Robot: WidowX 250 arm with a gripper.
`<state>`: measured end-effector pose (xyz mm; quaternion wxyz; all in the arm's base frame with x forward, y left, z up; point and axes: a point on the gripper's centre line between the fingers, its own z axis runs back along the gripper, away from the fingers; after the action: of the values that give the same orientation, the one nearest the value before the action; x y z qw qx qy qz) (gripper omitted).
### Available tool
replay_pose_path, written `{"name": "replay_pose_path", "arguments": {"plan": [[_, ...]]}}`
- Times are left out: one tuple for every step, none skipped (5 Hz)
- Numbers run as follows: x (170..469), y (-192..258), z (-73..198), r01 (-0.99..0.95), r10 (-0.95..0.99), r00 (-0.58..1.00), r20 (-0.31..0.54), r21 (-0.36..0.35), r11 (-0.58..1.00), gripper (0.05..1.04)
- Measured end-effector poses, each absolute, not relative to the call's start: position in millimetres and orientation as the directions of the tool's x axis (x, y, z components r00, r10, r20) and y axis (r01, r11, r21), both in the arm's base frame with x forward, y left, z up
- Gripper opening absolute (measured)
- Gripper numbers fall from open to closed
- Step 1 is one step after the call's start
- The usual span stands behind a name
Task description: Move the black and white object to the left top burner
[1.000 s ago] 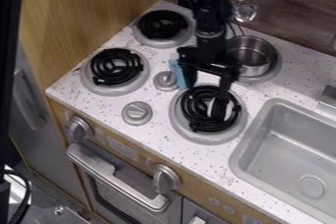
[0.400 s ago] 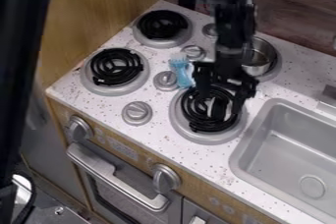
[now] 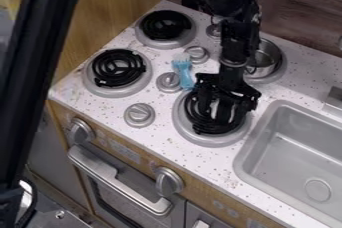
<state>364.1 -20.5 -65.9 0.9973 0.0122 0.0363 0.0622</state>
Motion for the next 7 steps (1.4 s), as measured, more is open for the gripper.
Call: {"name": "replay_pose_path", "arguments": {"plan": [[364.8, -20.4, -65.7, -0.122, 0.124, 0.99, -0.068, 0.029, 0.992, 0.712], [365.5, -16.8, -65.0, -0.102, 0.105, 0.993, -0.061, 0.058, 0.993, 0.597], [370.6, 4.5, -59.1, -0.09, 0.095, 0.995, -0.041, 0.106, 0.99, 0.597], [397.3, 52.8, -44.0, -0.125, 0.117, 0.989, 0.086, 0.099, 0.987, 0.597], [434.3, 98.4, -29.1, -0.112, 0.094, 0.983, 0.159, 0.106, 0.988, 0.596], [449.1, 134.5, -46.0, -0.155, 0.137, 0.977, 0.163, 0.1, 0.983, 0.596], [464.8, 162.7, -54.6, -0.217, 0.201, 0.961, 0.193, 0.067, 0.974, 0.596]]}}
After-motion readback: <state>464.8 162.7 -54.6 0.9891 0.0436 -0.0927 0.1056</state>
